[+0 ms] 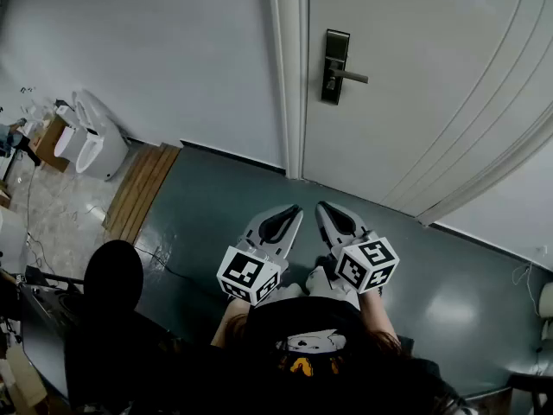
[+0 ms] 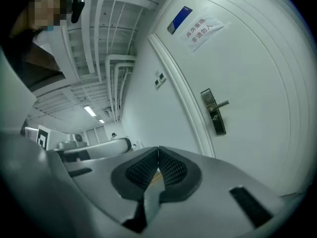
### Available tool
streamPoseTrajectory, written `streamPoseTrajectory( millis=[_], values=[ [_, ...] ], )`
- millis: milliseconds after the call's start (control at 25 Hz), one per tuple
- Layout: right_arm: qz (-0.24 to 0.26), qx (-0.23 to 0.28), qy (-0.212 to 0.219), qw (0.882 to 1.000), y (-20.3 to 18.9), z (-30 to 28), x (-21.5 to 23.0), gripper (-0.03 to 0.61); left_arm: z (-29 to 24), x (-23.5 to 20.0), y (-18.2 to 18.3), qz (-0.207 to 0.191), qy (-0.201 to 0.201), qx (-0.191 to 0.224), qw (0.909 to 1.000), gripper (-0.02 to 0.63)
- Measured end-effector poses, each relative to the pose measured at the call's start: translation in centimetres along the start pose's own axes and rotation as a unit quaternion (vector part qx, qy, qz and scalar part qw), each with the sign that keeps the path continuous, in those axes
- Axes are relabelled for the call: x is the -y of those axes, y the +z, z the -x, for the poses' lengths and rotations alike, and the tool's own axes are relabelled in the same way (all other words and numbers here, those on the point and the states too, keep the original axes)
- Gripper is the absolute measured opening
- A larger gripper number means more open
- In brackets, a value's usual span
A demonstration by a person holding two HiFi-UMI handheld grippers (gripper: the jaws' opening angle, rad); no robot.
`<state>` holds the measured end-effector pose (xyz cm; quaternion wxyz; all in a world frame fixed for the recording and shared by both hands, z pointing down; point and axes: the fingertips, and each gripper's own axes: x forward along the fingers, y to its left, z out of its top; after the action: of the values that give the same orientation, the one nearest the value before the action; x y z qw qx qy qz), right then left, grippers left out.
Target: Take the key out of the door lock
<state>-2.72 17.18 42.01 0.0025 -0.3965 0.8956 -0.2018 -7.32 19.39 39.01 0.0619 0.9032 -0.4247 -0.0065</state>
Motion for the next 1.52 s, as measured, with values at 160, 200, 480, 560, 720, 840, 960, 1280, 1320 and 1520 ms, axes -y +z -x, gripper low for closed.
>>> streamPoseTrajectory(
  millis=[160, 200, 480, 560, 720, 840, 960, 1280, 1320, 1520],
  values=[
    [0.001, -0.009, 0.003, 1.0, -0.6, 0.2, -0.6, 0.006, 0.5, -0.2, -0.1, 0.003, 0.004, 0.0, 1.0, 0.031],
    [0.0, -0.008, 0.004, 1.0, -0.5, 0.2, -0.6, 0.006, 0.4, -0.2, -0.1, 0.003, 0.003, -0.001, 1.0, 0.031],
    [-0.016, 0.009, 0.009, 1.0, 0.9, -0.6, 1.3, 0.008, -1.4, -1.2, -0.2, 0.011, 0.013, -0.005, 0.9999, 0.031],
    [-0.018, 0.009, 0.013, 1.0, 1.3, -1.0, 2.5, 0.008, -2.3, -1.6, -0.5, 0.015, 0.019, -0.005, 0.9997, 0.031],
    [-0.027, 0.011, 0.018, 0.999, 2.3, -2.3, 6.1, 0.008, -5.4, -2.9, -0.8, 0.021, 0.035, -0.004, 0.9991, 0.031],
    [-0.033, 0.01, 0.025, 0.999, 3.8, -3.1, 9.0, 0.008, -8.3, -3.6, -0.5, 0.027, 0.044, -0.001, 0.9987, 0.031],
    [-0.026, 0.008, 0.034, 0.999, 5.8, -4.3, 12.2, 0.008, -12.0, -4.2, 0.3, 0.023, 0.05, 0.003, 0.9985, 0.031],
    [-0.042, 0.01, 0.061, 0.997, 9.2, -5.6, 18.9, 0.008, -19.7, -4.5, 1.7, 0.009, 0.074, -0.007, 0.9972, 0.031],
    [-0.046, 0.009, 0.065, 0.997, 9.3, -5.6, 19.4, 0.008, -20.3, -4.4, 1.7, 0.009, 0.077, -0.009, 0.997, 0.031],
    [-0.052, 0.005, 0.085, 0.995, 9.8, -5.9, 21.9, 0.008, -23.4, -4.1, 1.6, 0.002, 0.088, -0.02, 0.9959, 0.031]
  ],
)
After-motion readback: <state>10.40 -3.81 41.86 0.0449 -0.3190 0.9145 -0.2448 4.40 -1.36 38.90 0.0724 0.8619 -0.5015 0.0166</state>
